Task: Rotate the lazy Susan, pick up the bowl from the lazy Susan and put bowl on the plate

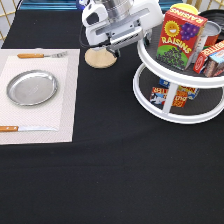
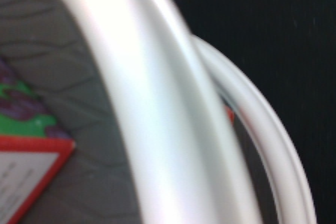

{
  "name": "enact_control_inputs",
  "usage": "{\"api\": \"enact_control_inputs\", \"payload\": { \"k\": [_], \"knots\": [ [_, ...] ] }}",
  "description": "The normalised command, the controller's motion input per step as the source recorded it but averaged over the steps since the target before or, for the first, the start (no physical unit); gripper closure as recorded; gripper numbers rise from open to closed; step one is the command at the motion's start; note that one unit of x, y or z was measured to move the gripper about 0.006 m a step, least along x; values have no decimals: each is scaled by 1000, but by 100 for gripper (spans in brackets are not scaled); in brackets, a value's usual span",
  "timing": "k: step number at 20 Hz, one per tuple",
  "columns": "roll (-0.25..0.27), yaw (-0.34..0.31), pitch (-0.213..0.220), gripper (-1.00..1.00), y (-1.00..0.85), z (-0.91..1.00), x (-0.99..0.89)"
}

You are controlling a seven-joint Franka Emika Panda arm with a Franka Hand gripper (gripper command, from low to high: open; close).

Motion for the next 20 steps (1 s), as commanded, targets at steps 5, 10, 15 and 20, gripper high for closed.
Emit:
{"api": "enact_control_inputs", "payload": {
  "k": [5,10,15,20],
  "knots": [
    [-18,88,-12,-100,21,307,-184],
    [-90,86,-16,-100,180,854,-446],
    [-141,17,-10,-100,169,403,-514],
    [-144,-23,-47,-100,115,-43,-845]
  ]
}}
